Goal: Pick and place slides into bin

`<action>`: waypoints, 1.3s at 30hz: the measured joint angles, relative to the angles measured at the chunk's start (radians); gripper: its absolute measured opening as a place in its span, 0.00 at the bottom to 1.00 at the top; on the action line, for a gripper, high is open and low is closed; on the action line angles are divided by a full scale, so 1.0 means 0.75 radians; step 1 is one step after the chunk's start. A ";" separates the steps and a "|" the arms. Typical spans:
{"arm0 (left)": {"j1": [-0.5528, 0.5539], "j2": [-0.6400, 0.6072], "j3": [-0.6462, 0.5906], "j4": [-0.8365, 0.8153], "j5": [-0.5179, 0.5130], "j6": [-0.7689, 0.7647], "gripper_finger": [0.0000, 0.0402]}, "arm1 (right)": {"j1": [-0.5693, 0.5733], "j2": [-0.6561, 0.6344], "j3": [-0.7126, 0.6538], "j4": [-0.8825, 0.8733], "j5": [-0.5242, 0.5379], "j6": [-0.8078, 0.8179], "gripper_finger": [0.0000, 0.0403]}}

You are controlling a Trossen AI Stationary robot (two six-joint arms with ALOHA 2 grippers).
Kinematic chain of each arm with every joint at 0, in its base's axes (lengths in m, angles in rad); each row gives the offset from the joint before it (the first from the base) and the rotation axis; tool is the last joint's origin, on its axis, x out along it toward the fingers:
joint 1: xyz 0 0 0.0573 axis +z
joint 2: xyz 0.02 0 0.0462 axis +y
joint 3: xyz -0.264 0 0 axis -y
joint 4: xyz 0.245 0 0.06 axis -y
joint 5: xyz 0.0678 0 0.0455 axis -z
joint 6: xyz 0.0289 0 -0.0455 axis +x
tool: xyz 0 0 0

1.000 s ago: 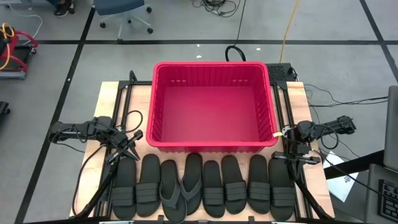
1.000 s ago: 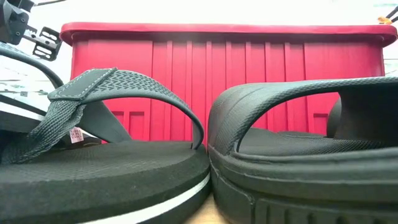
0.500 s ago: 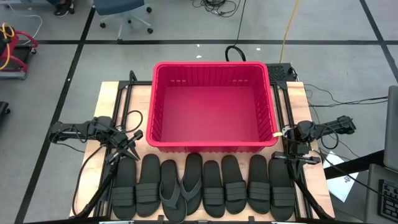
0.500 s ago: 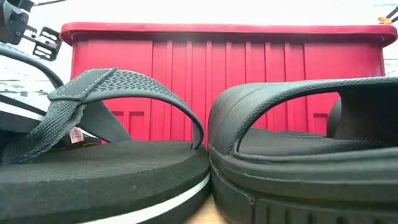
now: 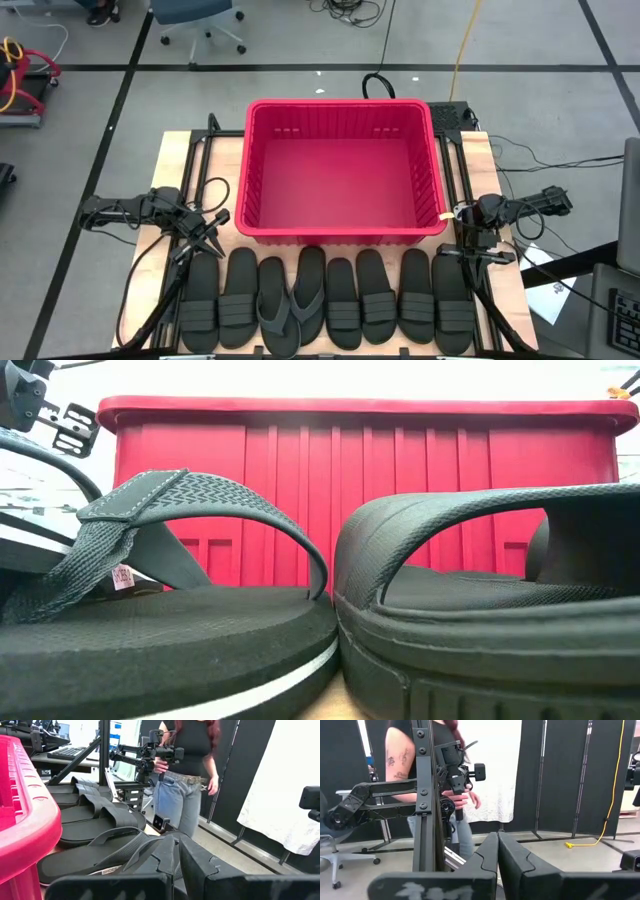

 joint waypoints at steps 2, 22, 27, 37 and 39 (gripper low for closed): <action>0.000 0.000 0.000 0.000 0.000 0.000 0.06 | -0.001 0.000 0.000 0.000 0.011 -0.076 0.00; 0.000 0.000 0.000 0.000 -0.012 0.000 0.06 | -0.004 0.001 0.049 0.183 0.673 -0.042 0.00; 0.000 0.000 0.000 0.001 -0.013 0.000 0.06 | -0.004 0.012 0.136 0.182 0.717 -0.028 0.00; 0.000 0.000 0.000 0.001 -0.013 0.000 0.06 | -0.004 0.091 0.429 0.019 0.999 -0.028 0.00; 0.000 0.000 0.000 0.001 -0.013 0.000 0.06 | -0.004 0.116 0.493 -0.041 1.066 -0.030 0.00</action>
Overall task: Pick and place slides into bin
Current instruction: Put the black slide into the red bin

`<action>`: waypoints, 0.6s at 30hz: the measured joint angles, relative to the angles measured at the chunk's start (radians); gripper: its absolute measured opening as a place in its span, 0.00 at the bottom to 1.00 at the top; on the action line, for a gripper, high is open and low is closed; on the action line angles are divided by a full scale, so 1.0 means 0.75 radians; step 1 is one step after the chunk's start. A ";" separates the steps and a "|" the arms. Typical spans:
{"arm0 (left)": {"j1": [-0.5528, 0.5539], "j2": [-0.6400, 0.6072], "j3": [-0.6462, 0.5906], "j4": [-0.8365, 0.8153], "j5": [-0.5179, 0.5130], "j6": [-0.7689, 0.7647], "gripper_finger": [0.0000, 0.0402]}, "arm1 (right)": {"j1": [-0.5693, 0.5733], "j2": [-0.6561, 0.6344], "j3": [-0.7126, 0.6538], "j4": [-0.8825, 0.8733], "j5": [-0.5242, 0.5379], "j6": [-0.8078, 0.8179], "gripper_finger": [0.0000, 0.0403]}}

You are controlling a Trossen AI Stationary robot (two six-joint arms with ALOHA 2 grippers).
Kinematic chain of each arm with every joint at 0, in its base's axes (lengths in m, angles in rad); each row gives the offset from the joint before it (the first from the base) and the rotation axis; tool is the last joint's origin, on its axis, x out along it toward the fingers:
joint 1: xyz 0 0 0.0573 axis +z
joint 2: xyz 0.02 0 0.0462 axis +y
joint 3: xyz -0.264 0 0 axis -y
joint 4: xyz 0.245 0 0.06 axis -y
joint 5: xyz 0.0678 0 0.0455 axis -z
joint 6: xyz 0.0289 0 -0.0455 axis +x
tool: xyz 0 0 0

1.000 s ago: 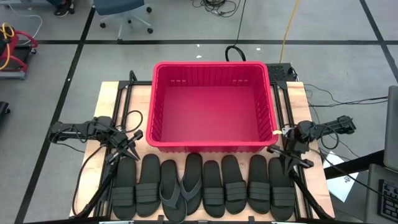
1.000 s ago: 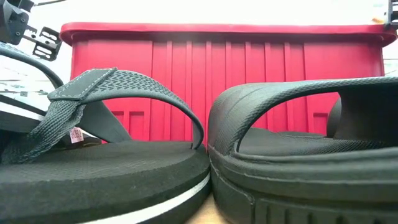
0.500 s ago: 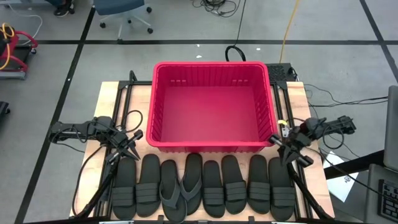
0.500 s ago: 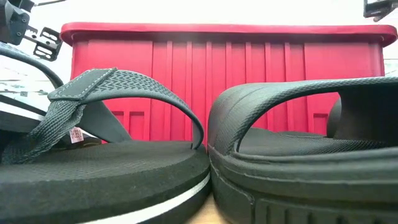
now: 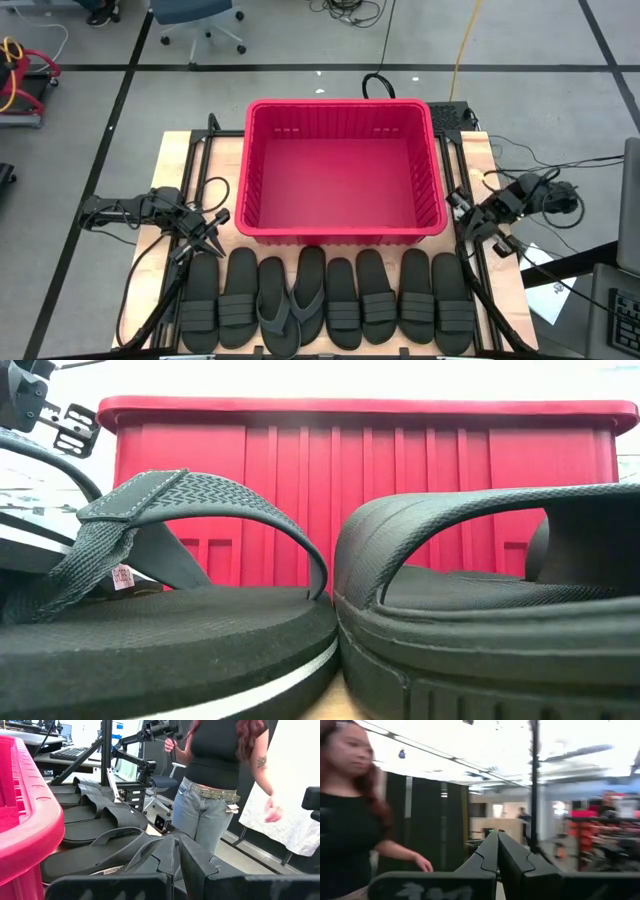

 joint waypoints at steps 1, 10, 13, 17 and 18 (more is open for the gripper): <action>0.000 0.000 0.000 0.000 0.000 0.000 0.06 | 0.000 0.014 0.032 -0.029 0.039 -0.002 0.00; 0.000 0.000 0.000 0.000 0.000 0.000 0.06 | 0.000 0.167 0.332 -0.292 0.350 -0.147 0.00; 0.000 0.000 0.000 0.000 0.000 0.000 0.06 | 0.000 0.233 0.440 -0.437 0.445 -0.190 0.00; 0.000 0.000 0.000 0.000 0.000 0.000 0.06 | 0.000 0.341 0.580 -0.602 0.592 -0.201 0.00; 0.000 0.000 0.000 0.000 0.000 0.000 0.06 | 0.000 0.368 0.611 -0.634 0.622 -0.202 0.00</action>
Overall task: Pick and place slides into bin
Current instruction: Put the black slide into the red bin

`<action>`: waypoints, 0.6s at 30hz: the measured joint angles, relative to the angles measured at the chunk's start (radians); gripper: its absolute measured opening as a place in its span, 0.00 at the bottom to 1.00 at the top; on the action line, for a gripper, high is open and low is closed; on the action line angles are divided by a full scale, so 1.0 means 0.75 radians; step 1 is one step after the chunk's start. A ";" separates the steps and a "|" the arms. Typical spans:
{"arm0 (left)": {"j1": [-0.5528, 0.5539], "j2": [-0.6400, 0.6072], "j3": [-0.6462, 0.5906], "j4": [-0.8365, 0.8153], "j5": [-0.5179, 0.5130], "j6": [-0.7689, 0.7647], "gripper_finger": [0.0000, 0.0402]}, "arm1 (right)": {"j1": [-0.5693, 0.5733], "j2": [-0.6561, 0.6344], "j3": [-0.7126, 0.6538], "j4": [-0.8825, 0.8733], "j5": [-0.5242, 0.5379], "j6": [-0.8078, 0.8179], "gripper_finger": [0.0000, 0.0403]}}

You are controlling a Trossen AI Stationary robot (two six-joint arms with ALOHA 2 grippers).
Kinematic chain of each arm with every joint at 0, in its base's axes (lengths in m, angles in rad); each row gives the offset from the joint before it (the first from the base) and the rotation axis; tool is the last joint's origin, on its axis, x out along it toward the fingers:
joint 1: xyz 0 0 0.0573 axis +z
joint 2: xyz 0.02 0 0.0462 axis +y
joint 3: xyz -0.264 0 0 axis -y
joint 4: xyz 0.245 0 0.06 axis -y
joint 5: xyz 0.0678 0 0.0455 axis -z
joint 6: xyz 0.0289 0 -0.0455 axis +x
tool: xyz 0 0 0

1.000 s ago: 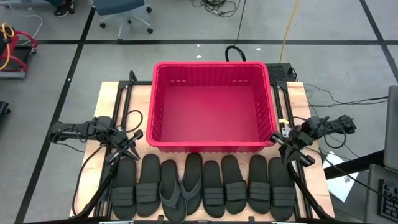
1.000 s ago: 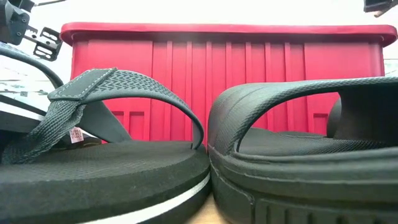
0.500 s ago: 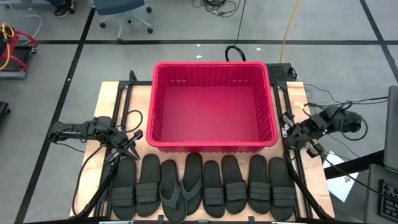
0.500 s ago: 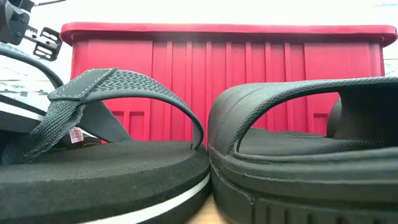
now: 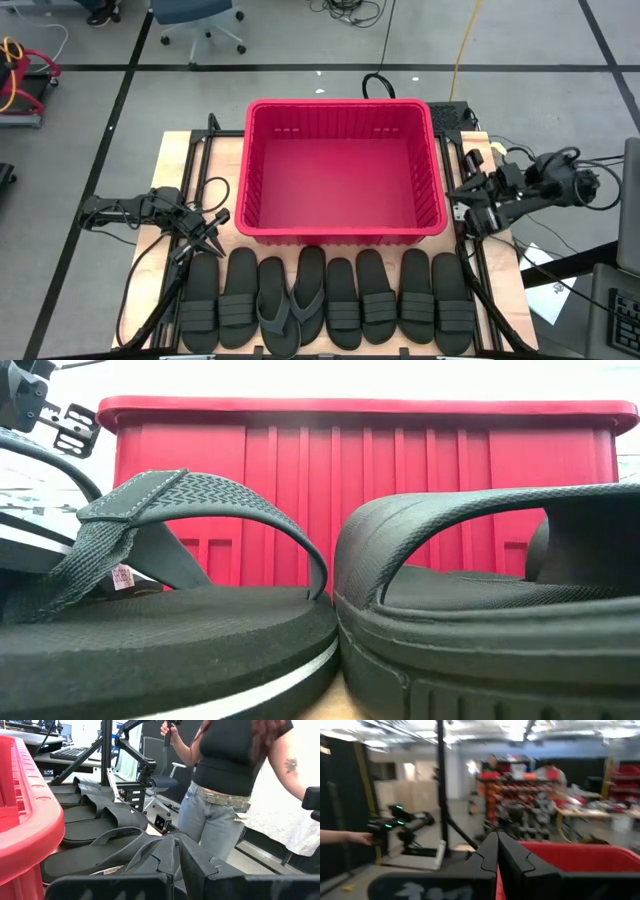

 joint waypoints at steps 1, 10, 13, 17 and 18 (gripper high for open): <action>0.000 0.000 0.000 0.000 0.000 0.000 0.06 | 0.000 0.027 0.027 -0.033 0.025 0.000 0.00; 0.000 0.000 0.000 0.000 0.000 0.000 0.06 | 0.000 0.217 0.181 -0.215 0.059 0.021 0.00; 0.000 0.000 0.000 0.000 0.000 0.012 0.06 | 0.000 0.254 0.189 -0.253 0.056 0.039 0.00; 0.000 0.000 0.000 0.000 -0.001 0.104 0.06 | 0.001 0.283 0.189 -0.265 0.052 0.064 0.00; 0.000 0.000 0.000 0.000 -0.002 0.122 0.06 | 0.001 0.286 0.189 -0.265 0.052 0.068 0.00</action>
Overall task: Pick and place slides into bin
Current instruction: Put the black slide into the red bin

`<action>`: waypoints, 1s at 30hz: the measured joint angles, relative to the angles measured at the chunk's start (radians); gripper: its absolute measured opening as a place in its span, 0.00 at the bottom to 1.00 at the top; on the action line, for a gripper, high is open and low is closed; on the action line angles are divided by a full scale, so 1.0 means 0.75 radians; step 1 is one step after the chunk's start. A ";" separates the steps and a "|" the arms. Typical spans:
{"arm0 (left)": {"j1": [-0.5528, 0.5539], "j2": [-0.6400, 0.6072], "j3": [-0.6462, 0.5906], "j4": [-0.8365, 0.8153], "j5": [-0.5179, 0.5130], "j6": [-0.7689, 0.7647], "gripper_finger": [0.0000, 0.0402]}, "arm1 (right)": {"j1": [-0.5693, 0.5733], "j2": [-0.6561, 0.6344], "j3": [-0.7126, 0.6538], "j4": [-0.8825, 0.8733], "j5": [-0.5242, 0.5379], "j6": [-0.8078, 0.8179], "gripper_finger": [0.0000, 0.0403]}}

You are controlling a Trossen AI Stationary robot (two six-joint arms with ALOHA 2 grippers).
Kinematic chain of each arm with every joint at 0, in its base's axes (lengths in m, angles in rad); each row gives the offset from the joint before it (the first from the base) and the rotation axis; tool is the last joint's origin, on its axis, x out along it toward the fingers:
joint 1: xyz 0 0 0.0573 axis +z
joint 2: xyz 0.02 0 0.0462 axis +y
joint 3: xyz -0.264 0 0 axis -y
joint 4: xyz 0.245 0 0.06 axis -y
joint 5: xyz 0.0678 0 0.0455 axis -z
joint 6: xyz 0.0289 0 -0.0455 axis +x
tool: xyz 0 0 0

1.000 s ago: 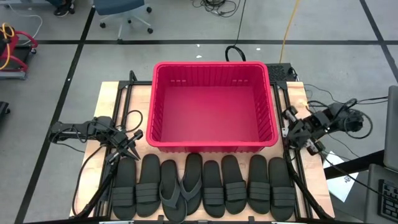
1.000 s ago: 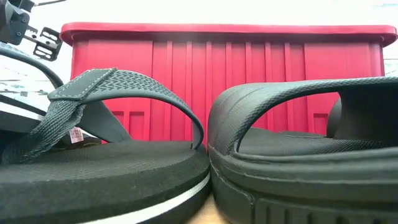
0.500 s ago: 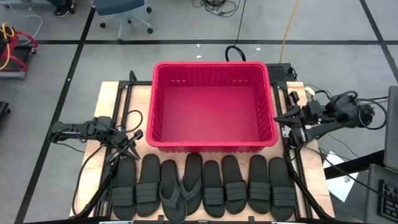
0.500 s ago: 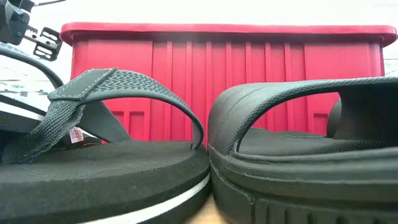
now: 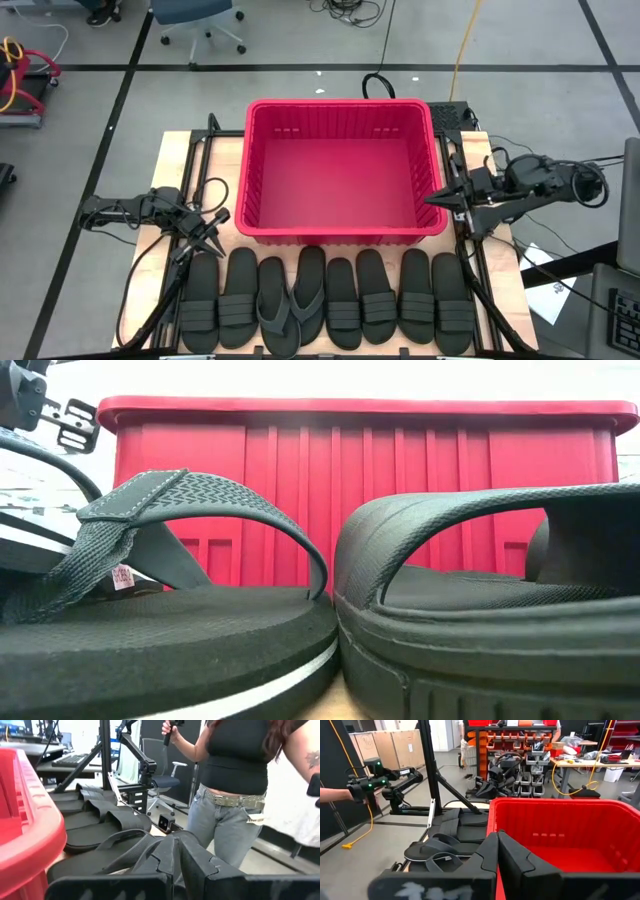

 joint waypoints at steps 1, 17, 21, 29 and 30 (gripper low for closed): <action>0.000 0.000 0.000 0.000 0.000 0.014 0.06 | 0.000 0.002 0.000 0.000 0.000 0.000 0.00; 0.000 -0.001 0.001 0.246 -0.282 -0.089 0.06 | 0.000 0.045 -0.001 0.158 0.034 0.014 0.00; 0.000 0.011 0.003 0.238 -0.298 -0.212 0.06 | 0.000 0.046 -0.001 0.176 0.034 0.015 0.00; 0.000 0.106 0.057 0.322 -0.241 -0.298 0.06 | 0.001 0.047 -0.001 0.023 -0.242 0.077 0.00; 0.000 0.126 0.091 0.288 -0.245 -0.303 0.06 | 0.001 0.050 -0.001 0.012 -0.258 0.091 0.00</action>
